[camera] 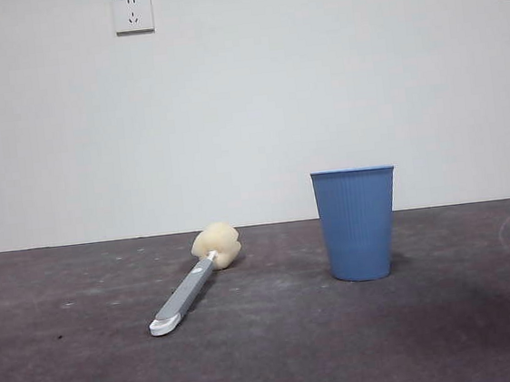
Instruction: Pick up the cup brush,pick up the cup,insert the brush into the cup,clean the cup,put the cup brush back,put the cup back to the fixed position on the table
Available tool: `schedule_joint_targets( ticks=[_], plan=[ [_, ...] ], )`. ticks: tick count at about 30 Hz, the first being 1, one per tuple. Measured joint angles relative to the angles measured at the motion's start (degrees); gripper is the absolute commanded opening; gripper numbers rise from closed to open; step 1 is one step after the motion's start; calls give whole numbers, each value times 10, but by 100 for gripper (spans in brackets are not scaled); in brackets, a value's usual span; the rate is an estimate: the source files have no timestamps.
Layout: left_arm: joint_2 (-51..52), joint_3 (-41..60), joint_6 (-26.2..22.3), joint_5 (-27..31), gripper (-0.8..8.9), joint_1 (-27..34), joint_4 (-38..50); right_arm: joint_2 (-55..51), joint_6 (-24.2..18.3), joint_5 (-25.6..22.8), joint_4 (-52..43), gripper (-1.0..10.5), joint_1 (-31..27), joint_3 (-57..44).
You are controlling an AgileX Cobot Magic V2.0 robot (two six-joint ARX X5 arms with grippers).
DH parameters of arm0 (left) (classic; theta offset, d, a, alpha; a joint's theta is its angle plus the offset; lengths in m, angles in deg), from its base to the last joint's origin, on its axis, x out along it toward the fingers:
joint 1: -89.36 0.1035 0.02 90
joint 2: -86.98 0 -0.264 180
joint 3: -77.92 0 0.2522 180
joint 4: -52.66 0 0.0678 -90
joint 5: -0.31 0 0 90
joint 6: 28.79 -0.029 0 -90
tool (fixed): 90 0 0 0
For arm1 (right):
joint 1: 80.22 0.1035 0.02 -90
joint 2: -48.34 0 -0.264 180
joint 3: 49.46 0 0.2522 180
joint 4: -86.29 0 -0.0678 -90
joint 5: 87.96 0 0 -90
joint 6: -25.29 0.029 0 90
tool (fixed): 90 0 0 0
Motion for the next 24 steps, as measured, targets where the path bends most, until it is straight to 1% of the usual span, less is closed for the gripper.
schedule_joint_targets(
  ticks=[6, 14, 17, 20, 24],
  plan=[
    [0, 0, 45, 0, -3, 0, 0, 0, 57, 0, 0, 1, 0, 0],
    [0, 0, 57, -3, -3, 0, 2, 0, 78, 0, -1, -10, 0, 0],
    [0, 0, 65, -32, -7, 0, 26, 0, 96, 0, 1, -12, 0, 2],
    [0, -7, 80, -57, -7, 0, 26, 2, 104, 0, 5, -12, 0, 22],
    [-1, -44, 100, -60, -7, 0, 1, 20, 107, 0, 2, -12, 0, 75]
  ],
)
